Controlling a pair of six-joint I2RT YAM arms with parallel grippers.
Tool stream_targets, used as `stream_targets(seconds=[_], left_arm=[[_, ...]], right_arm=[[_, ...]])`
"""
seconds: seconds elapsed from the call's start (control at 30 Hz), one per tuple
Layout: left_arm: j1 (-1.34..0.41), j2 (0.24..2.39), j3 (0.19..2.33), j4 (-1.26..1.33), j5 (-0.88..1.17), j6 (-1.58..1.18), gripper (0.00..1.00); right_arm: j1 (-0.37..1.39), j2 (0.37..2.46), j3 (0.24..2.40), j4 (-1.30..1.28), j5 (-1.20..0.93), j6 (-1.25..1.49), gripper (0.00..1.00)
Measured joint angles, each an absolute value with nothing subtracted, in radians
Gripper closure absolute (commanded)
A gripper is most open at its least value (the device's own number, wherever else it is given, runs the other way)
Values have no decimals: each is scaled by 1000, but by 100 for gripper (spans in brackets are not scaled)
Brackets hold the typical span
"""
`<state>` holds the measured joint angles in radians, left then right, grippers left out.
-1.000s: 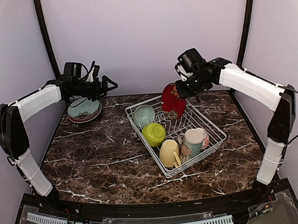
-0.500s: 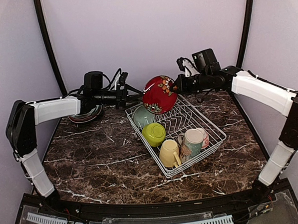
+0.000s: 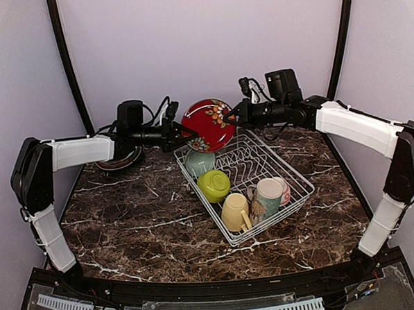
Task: Unload the mixed dishes from the dish rack
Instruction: Pass from the right arm to the left, then place the plate on the plate.
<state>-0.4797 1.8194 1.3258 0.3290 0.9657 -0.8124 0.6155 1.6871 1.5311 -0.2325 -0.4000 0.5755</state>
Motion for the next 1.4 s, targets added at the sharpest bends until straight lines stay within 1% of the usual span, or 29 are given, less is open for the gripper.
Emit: stream_targets(seconds=[0.03,0.1,0.17,0.3,0.47,0.5,0.6,0.7,0.87,1.17,1.27,1.4], left_arm=[[-479,1820,1322,337,971,-821,98],[-474,1820,1315,367,989,-842,99],[-473,1820,1311,389,995,-861,99],[-463,1820,1306,405,1006,-878,99],[-431,1820,1301,406,1003,-893,99],[-418,1820,1300,406,1003,-895,99],[-364,1820,1298,406,999,-902,99],[-307,1820,1298,399,989,-902,99],[-179,1820,1299,305,949,-871,99],[96,1838,1334,46,796,-753,99],[163,1872,1361,-13,759,-723,99],[206,1920,1380,-78,727,-690,99]], right_arm=[[616,1687,1531,-232,-400,577,100],[612,1687,1531,-226,-410,582,99],[612,1687,1531,-218,-411,584,93],[612,1687,1530,-215,-410,587,72],[606,1681,1527,-212,-403,596,37],[604,1677,1522,-213,-402,598,32],[596,1663,1502,-220,-391,597,22],[590,1643,1489,-238,-376,593,15],[583,1609,1478,-248,-352,578,10],[579,1575,1465,-273,-311,550,5],[580,1575,1465,-286,-303,540,4],[579,1575,1465,-294,-292,531,3]])
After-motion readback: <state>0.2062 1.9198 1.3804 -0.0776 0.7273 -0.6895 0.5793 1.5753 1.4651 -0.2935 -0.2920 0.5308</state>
